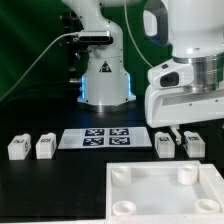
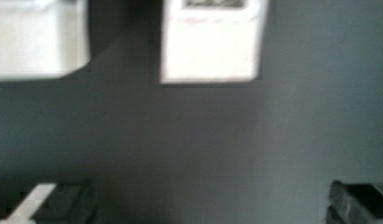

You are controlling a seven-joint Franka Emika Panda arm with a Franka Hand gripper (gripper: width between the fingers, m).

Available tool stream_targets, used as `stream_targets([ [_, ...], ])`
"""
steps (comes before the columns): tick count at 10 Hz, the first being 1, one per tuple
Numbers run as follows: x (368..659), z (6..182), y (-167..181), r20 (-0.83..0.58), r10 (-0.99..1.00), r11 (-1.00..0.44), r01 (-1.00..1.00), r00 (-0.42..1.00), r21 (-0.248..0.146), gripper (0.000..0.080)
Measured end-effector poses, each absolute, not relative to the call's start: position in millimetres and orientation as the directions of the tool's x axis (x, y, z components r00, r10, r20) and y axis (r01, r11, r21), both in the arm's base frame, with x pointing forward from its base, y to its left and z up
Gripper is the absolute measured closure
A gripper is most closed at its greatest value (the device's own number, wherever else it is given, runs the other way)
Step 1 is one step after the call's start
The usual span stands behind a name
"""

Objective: Assemble one leg

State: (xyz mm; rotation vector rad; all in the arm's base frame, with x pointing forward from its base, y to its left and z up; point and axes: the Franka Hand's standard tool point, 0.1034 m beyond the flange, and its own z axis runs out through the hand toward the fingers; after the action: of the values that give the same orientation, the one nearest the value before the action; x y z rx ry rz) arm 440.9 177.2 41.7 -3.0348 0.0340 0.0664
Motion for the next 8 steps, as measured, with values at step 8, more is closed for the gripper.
stream_targets([
  [8,428.1,42.5,178.9,-0.538,0.017,-1.0,0.0,0.843,-0.03,0.015],
])
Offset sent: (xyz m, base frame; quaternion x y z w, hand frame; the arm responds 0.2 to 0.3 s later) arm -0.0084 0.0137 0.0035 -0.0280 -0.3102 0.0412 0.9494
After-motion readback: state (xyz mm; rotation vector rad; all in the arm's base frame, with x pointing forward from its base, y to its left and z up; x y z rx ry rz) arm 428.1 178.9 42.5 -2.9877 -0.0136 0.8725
